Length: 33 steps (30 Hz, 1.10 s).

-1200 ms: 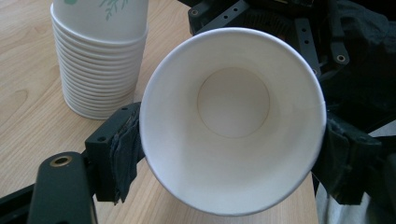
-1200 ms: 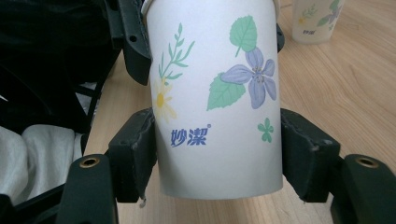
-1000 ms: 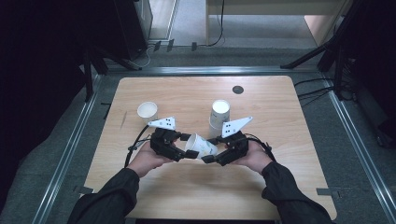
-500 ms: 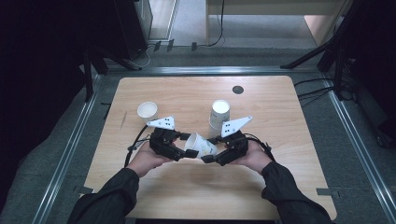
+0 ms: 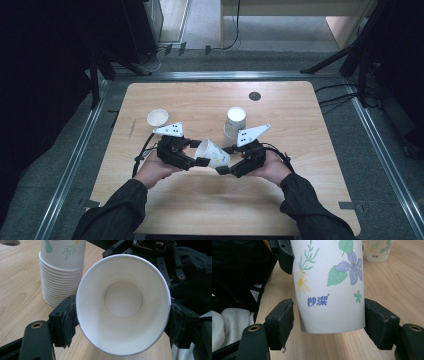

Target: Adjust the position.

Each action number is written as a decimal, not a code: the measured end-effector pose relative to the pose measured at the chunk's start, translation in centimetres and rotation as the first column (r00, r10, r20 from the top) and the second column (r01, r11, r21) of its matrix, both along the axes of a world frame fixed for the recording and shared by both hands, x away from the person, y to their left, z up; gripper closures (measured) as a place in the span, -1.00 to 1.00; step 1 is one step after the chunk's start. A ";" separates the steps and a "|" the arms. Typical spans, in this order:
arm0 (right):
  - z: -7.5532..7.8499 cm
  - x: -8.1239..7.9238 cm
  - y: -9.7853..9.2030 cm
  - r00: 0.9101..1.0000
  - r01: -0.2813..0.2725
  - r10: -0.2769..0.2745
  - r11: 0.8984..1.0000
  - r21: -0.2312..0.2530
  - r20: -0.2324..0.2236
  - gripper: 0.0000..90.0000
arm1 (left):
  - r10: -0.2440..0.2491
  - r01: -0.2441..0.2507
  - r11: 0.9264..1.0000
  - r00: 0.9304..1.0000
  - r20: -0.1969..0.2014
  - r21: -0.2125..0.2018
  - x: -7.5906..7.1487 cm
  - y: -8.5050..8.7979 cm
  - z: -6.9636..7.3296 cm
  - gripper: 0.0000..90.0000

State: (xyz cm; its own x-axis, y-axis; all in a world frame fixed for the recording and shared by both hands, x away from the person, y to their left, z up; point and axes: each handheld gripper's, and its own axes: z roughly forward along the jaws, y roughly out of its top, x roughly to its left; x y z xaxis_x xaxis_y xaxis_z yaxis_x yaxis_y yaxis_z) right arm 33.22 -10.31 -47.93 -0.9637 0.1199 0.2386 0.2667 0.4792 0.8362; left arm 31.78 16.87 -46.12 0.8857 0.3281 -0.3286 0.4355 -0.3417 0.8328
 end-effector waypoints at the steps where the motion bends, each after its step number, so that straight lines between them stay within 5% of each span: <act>1: 0.0 0.0 0.0 1.000 0.000 0.000 1.000 -0.002 -0.002 -0.36 | 0.002 -0.002 1.000 1.000 0.002 0.000 0.0 0.0 0.0 -0.50; 14: -0.3 0.0 -0.7 1.000 0.011 -0.011 0.999 -0.040 -0.004 -0.38 | 0.056 -0.056 0.998 0.998 0.022 -0.008 0.1 2.0 1.1 -0.50; 33: -0.1 0.2 -3.9 0.991 0.131 -0.129 0.989 -0.071 0.024 -0.35 | 0.144 -0.149 0.979 0.989 0.044 0.139 -0.3 6.0 1.7 -0.50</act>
